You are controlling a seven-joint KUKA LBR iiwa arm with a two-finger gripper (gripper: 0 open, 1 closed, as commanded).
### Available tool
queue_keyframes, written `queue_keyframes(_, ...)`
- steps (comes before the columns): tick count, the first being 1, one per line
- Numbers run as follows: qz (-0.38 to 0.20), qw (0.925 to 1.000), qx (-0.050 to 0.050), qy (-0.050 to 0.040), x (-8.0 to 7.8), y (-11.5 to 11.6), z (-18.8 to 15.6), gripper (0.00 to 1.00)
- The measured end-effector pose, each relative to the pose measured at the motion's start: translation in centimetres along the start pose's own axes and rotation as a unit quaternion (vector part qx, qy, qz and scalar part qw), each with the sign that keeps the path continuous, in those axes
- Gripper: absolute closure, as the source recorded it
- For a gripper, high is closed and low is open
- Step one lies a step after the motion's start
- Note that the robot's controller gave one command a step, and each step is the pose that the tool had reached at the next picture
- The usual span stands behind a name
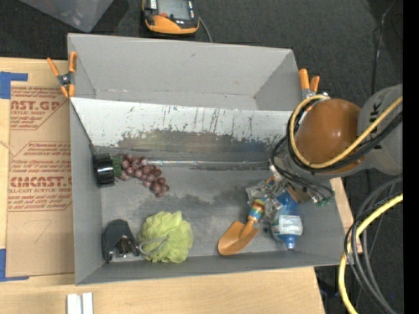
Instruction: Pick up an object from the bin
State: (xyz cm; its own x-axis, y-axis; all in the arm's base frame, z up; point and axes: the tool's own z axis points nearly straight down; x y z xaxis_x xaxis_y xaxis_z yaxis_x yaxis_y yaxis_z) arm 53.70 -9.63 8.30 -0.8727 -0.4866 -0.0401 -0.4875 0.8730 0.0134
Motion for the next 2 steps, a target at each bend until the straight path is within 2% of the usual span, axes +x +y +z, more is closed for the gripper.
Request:
queue_keyframes(1, 0.003, 1.0000, -0.001, -0.0019, 0.3, -0.1, -0.2, 1.00)
queue_keyframes(2, -0.161, 0.9870, 0.000, -0.0019, -1.8, 1.8, -4.0, 1.00)
